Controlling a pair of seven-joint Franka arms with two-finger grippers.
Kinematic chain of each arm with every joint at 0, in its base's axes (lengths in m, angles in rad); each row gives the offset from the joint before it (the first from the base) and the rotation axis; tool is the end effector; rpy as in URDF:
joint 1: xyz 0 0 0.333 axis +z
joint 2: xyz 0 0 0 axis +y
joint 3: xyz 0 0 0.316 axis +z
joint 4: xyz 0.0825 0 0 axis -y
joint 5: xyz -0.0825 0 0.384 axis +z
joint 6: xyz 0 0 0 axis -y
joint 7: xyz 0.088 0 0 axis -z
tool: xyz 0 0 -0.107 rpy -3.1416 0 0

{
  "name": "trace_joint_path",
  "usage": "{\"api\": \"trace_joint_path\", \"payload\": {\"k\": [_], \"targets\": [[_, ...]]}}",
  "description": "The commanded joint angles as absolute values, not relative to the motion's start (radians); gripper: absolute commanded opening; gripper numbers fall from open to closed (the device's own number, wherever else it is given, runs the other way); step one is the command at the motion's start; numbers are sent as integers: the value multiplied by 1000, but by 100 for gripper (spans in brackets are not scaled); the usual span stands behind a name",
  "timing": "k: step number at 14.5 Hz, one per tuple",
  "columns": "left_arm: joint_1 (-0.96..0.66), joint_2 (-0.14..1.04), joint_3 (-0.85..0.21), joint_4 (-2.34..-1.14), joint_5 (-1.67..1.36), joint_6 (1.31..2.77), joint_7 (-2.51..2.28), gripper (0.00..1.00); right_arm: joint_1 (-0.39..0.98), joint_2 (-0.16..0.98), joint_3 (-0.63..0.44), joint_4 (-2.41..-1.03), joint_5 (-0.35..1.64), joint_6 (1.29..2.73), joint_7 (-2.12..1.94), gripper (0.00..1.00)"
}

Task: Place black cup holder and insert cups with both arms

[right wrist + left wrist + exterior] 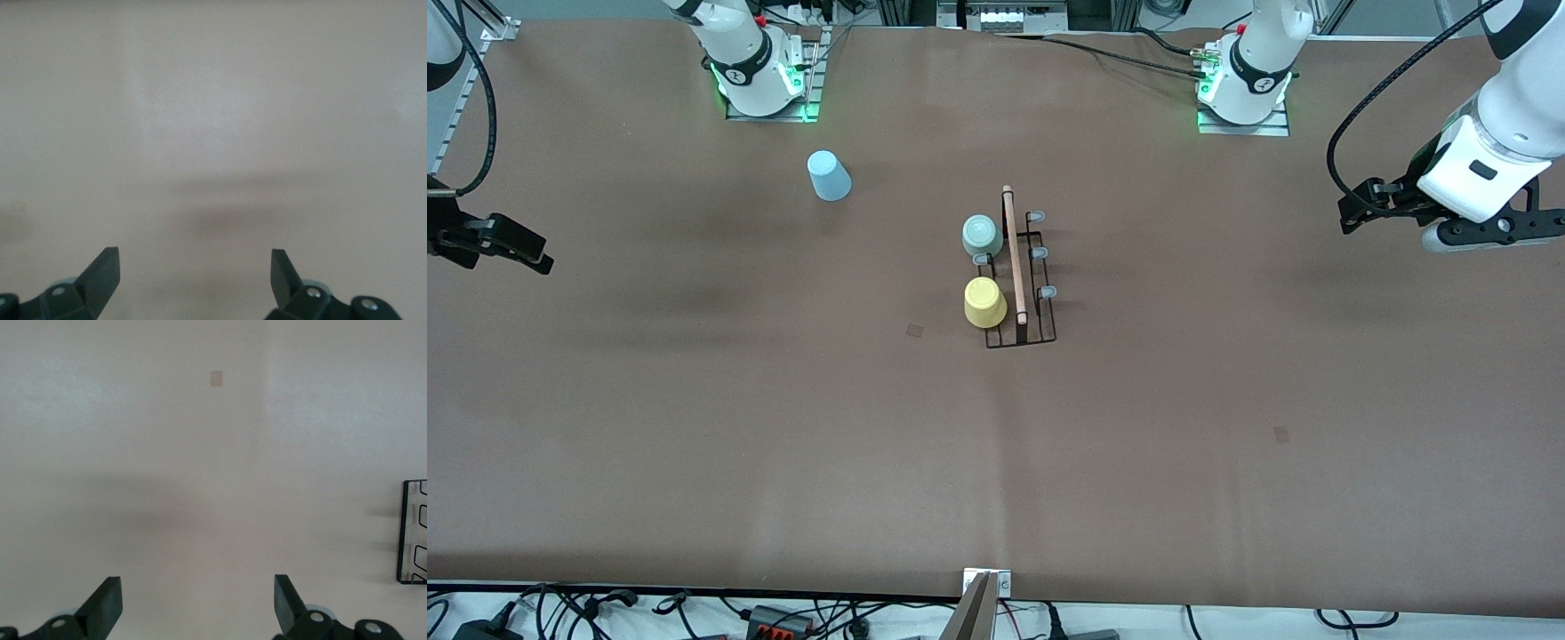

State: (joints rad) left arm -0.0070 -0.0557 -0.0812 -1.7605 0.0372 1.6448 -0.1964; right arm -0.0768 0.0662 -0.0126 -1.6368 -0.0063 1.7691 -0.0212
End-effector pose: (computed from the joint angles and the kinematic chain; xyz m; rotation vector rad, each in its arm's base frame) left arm 0.5360 -0.0447 0.5715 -3.0866 -0.1616 0.0830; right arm 0.5872 -0.0530 0.5731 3.1275 -0.1050 0.1027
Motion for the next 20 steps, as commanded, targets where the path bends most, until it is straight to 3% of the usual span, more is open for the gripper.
{"api": "trace_joint_path", "payload": {"k": [1, 20], "targets": [[-5, -60, -80, -1750, 23, 1637, -179, 100, -66, 83, -9, -1624, -2, 1773, -28, 100], [-3, -58, -80, -1750, 23, 1637, -175, 100, -54, 57, -12, -1618, -3, 1717, -26, 100]]}}
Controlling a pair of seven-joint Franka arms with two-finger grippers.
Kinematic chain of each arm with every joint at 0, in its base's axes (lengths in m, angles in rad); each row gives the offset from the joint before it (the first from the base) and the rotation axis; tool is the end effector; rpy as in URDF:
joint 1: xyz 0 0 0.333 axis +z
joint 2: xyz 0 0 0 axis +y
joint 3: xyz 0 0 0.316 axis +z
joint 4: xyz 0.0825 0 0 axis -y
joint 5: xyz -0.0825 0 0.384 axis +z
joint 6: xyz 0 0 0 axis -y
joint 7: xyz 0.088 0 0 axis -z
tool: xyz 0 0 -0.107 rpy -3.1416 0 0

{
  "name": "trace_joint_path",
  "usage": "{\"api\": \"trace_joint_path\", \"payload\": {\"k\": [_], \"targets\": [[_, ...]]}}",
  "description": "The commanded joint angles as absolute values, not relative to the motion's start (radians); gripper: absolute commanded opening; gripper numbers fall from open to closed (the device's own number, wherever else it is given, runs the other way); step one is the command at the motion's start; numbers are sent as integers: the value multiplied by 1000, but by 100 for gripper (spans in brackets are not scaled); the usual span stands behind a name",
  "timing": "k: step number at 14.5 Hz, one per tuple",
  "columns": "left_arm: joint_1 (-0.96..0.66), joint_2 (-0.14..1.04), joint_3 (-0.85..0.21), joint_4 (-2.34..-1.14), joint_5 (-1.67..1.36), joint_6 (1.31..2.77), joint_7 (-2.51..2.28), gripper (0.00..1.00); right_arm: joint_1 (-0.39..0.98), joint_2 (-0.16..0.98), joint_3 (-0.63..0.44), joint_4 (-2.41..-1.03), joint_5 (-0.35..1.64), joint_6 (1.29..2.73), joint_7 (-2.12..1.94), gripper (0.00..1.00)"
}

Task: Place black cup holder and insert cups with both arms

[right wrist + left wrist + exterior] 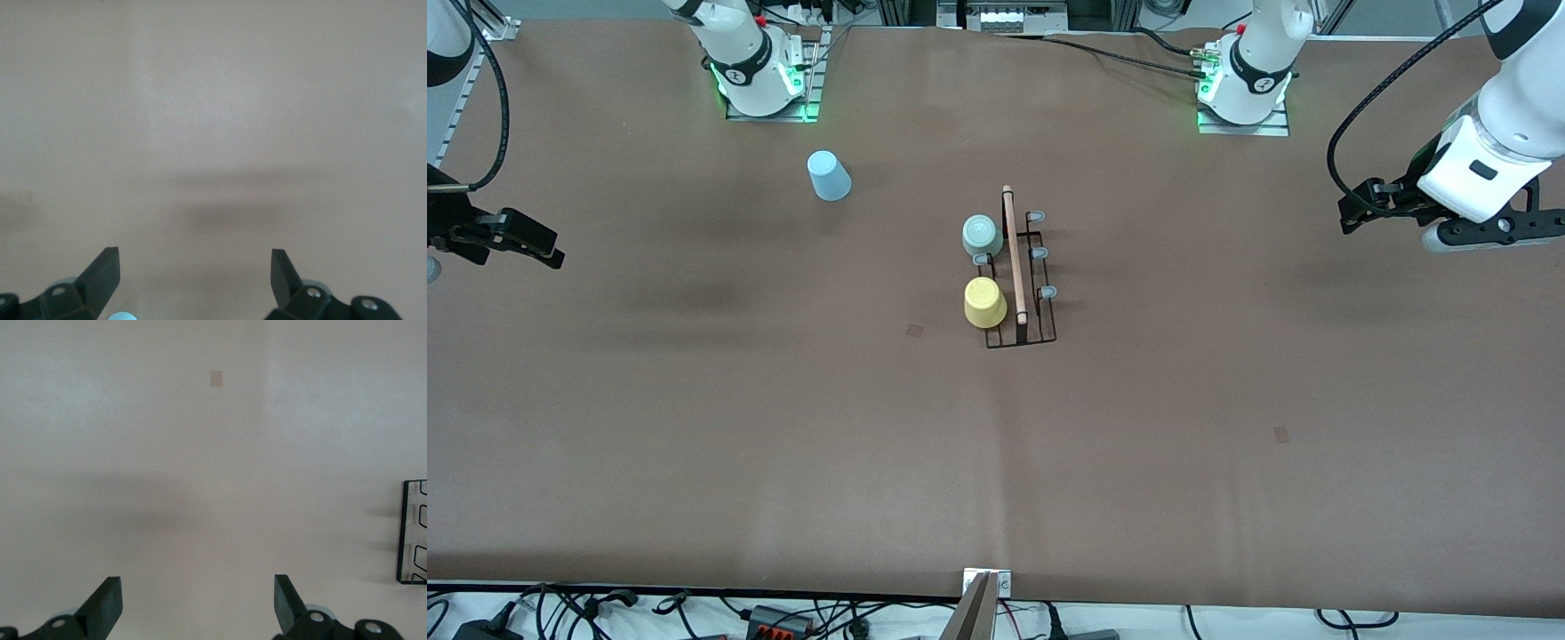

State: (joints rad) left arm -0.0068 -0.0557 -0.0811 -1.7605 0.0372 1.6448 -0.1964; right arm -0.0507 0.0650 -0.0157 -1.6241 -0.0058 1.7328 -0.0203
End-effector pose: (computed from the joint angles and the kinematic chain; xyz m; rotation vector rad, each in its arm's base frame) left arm 0.5360 -0.0445 0.5715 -3.0866 -0.1620 0.0830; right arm 0.5852 -0.0392 0.5765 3.1314 -0.0708 0.0679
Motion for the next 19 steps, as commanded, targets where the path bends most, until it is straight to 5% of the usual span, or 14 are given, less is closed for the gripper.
{"api": "trace_joint_path", "payload": {"k": [1, 19], "targets": [[1, -58, -80, -1750, 23, 1637, -173, 100, -54, 57, -12, -1618, -3, 1713, -26, 100], [0, -58, -81, -1750, 23, 1629, -179, 100, -51, 26, -12, -1644, -8, 1721, -43, 100]]}}
